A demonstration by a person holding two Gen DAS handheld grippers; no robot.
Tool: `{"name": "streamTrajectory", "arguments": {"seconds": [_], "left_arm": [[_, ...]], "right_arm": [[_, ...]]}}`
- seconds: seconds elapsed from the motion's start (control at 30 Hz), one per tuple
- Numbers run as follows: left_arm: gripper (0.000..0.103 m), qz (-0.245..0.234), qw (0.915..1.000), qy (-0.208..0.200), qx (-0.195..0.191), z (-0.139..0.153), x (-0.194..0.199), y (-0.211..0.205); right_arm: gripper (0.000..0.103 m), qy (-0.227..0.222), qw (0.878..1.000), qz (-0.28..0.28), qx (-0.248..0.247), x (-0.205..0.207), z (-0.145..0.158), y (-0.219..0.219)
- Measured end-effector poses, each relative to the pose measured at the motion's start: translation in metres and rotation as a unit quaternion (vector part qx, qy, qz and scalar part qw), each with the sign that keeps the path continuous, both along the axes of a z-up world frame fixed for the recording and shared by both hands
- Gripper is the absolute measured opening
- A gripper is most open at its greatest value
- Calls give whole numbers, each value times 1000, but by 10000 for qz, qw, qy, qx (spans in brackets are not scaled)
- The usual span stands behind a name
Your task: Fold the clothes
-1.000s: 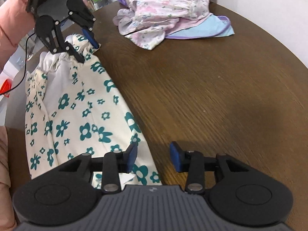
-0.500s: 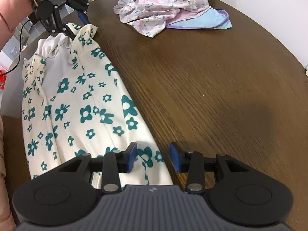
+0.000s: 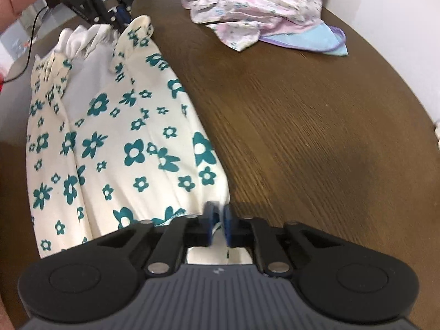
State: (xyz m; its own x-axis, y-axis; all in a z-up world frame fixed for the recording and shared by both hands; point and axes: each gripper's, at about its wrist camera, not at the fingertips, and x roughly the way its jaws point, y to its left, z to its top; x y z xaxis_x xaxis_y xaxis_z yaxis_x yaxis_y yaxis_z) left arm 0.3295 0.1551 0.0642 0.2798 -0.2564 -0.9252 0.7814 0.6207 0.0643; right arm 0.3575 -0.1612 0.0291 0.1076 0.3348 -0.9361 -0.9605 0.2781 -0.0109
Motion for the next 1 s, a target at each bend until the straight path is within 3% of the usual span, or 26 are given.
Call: {"name": "streamTrajectory", "arguments": {"seconds": [0.1, 0.2, 0.27, 0.37, 0.43, 0.57, 0.63, 0.7, 1.0], "left_arm": [[6, -78, 9968, -767, 221, 2, -25, -5], [6, -179, 9825, -1779, 527, -3, -62, -16], [6, -429, 9639, -2475, 880, -11, -92, -24], [5, -854, 9261, -3376, 1449, -25, -134, -30], [5, -1017, 9117, -3624, 1649, -31, -154, -33], [5, -1254, 8989, -3786, 1813, -38, -181, -37], [5, -1353, 8969, -3778, 1861, -40, -192, -39], [5, -1400, 9008, -3671, 1850, -41, -199, -41], [7, -1088, 9176, -3436, 1676, -43, -209, -42]], "right_arm": [[3, -400, 9992, 24, -62, -12, 0, 2], [3, -1026, 9947, -36, 16, -34, 2, -1], [2, -1560, 9877, -56, 68, -55, 3, -5], [2, -2422, 9701, -43, 167, -92, 4, -10], [2, -2910, 9564, -8, 226, -118, 4, -15], [1, -3600, 9327, 198, 47, -165, -8, -19], [1, -3866, 9216, 326, -93, -183, -16, -21], [1, -4023, 9144, 423, -165, -196, -22, -22], [1, -4309, 8992, 624, -440, -234, -43, -21]]}}
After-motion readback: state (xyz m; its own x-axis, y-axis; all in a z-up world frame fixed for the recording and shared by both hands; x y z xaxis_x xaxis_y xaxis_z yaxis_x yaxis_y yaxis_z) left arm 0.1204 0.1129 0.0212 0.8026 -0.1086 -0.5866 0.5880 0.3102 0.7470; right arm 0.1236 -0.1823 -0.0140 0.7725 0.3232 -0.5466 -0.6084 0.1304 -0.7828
